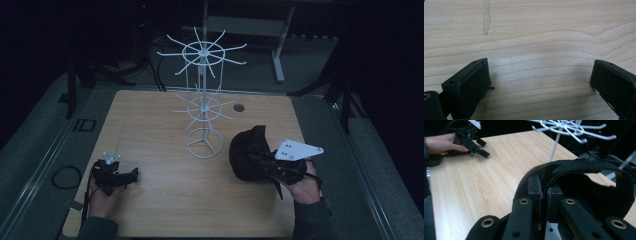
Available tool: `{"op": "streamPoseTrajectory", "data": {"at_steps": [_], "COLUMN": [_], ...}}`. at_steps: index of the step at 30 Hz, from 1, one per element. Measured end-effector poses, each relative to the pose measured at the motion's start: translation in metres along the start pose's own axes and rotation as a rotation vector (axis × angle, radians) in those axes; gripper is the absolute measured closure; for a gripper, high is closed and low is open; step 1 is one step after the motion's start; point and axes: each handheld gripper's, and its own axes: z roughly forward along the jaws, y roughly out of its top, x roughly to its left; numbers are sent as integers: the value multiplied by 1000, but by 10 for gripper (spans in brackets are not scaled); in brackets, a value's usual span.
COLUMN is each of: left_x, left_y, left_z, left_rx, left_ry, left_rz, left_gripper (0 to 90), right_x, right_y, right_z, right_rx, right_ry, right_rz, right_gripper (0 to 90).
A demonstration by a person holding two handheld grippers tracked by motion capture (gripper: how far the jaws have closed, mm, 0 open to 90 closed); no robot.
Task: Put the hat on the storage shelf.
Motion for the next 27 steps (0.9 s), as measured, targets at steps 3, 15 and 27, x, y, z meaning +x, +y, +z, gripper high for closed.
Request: {"op": "streamPoseTrajectory", "data": {"at_steps": [3, 15, 27], "left_x": [0, 0, 0], "left_y": [0, 0, 0], "left_z": [0, 0, 0], "left_rx": [0, -2, 1], "left_ry": [0, 0, 0], "left_rz": [0, -2, 4], "left_gripper": [31, 30, 31], "right_x": [3, 23, 34], "right_y": [5, 29, 49], "right_z": [0, 6, 19], "right_rx": [-7, -70, -127], "right_ry": [13, 134, 237], "right_rz": [-14, -79, -118], "right_gripper": [850, 850, 849]}}
